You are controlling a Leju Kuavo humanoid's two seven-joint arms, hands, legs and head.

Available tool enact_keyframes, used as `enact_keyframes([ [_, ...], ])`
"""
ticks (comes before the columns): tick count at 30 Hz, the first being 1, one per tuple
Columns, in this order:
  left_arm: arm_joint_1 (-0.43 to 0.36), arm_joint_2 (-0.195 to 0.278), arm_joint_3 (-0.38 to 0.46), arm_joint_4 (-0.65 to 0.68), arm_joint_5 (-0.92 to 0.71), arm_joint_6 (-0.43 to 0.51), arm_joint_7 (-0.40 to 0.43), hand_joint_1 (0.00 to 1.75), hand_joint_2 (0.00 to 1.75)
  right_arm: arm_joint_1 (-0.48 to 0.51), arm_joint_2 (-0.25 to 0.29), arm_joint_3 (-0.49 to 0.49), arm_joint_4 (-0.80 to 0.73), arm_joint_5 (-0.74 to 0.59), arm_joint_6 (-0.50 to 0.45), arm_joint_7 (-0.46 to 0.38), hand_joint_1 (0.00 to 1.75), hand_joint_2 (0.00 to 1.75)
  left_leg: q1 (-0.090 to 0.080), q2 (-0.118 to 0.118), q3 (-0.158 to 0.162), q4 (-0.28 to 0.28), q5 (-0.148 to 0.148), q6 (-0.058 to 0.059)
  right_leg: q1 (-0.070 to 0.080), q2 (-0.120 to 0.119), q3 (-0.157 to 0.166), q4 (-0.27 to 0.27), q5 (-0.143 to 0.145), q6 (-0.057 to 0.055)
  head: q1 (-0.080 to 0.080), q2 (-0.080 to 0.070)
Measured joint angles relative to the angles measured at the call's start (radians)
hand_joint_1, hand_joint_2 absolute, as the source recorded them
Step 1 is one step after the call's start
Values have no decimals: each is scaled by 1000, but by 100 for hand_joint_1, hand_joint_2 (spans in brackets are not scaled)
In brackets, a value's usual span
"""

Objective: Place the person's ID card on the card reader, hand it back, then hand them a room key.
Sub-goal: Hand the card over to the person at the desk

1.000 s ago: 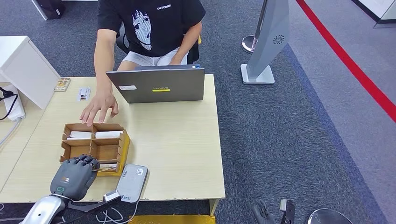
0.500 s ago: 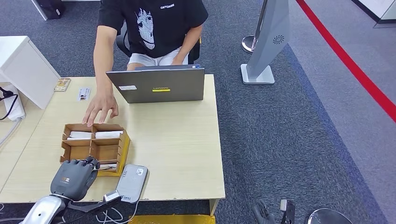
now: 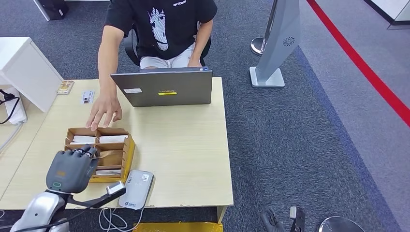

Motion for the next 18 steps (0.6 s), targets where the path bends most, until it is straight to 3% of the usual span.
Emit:
enact_keyframes([
  [5, -207, -1, 65, -46, 71, -99, 24, 175, 175, -12, 0, 3, 0, 25, -2, 26, 0, 175, 0, -1, -1, 0, 3, -1, 1, -1, 0, 0, 3, -1, 0, 0],
  [8, -305, 0, 116, -42, 83, -109, 12, 175, 175, -23, 1, 7, 0, 31, -5, 33, 0, 175, 0, 1, 0, 0, 4, -2, 0, 1, 0, 0, 4, -2, 0, 0],
  [18, -336, -5, 162, -40, 70, -93, -2, 175, 175, -30, 3, 10, 1, 31, -4, 35, 0, 175, 0, 1, -1, 0, 4, -2, 0, 1, -1, 0, 4, -1, 0, 0],
])
